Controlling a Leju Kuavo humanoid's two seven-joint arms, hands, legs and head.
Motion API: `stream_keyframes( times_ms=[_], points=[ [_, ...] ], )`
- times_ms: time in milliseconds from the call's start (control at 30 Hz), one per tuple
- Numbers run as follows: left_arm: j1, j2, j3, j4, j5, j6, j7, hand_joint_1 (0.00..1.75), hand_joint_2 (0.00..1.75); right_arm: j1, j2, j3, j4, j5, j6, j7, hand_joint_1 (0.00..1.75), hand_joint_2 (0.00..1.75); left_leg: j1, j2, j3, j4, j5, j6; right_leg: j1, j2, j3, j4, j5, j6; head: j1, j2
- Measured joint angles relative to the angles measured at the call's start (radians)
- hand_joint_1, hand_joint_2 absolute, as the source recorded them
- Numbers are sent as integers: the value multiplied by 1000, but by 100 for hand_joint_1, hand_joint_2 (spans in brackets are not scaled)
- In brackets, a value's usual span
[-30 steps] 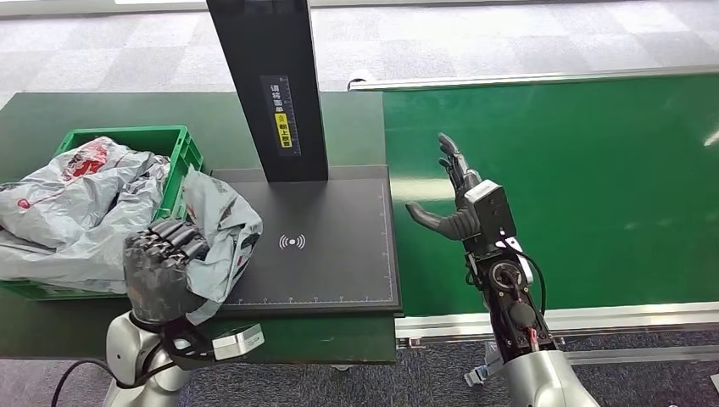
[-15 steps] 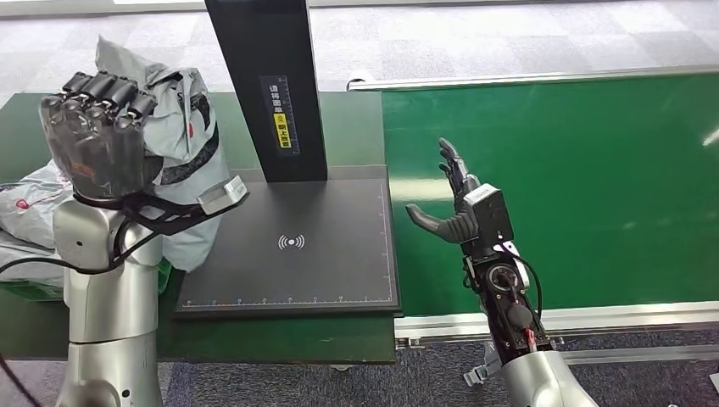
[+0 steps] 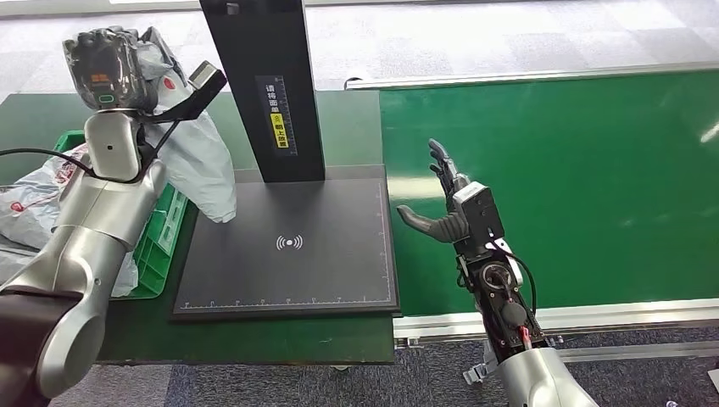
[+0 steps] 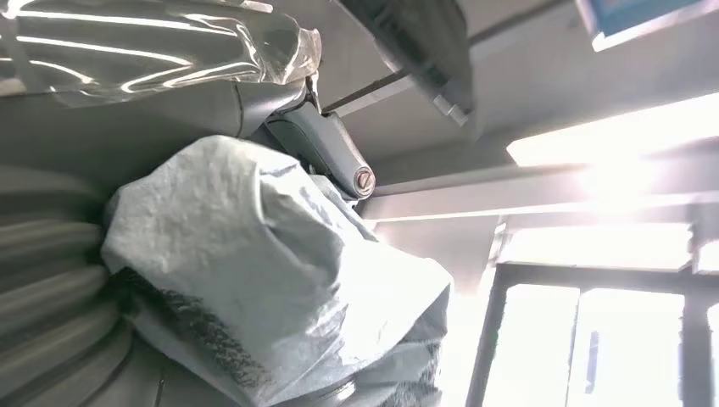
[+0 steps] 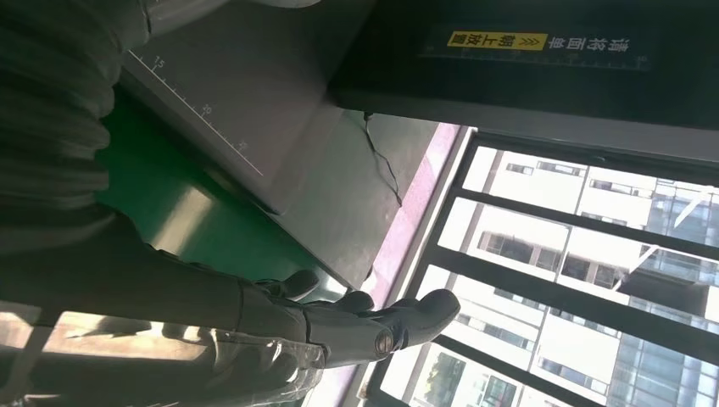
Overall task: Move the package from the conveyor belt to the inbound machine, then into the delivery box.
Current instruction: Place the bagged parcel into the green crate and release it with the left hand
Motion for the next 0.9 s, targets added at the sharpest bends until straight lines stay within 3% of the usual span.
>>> stream_keyframes(
  times_ms=[167,367,500,733,867,900],
  points=[
    [-30,67,28,167,14,-64,101,175,175,6,-3,3,-5,1,6,17,0,175,0,1,-1,-1,0,0,0,1,-2,0,0,0,0,0],
    [-7,164,71,256,0,-94,189,175,175,7,-4,11,-8,5,20,30,0,175,0,2,-2,-1,0,0,0,1,-3,1,0,0,0,0],
    [33,238,88,283,-1,-101,208,175,175,9,-3,14,-12,7,30,36,0,175,0,3,-2,-1,0,0,0,3,-4,1,0,-1,0,0],
    [97,324,153,304,25,-99,236,175,175,9,3,24,-12,14,48,41,0,175,0,7,-3,-2,-1,-1,0,6,-5,1,0,-1,0,0],
    [146,361,210,310,49,-90,229,110,175,9,4,26,-12,19,49,43,0,175,0,6,-3,-2,-1,-2,0,7,-6,1,-1,-1,0,0],
    [158,364,223,310,54,-83,226,110,175,9,4,26,-12,20,49,43,0,175,0,6,-3,-2,-1,-2,0,7,-6,1,-1,-1,0,0]
  ],
)
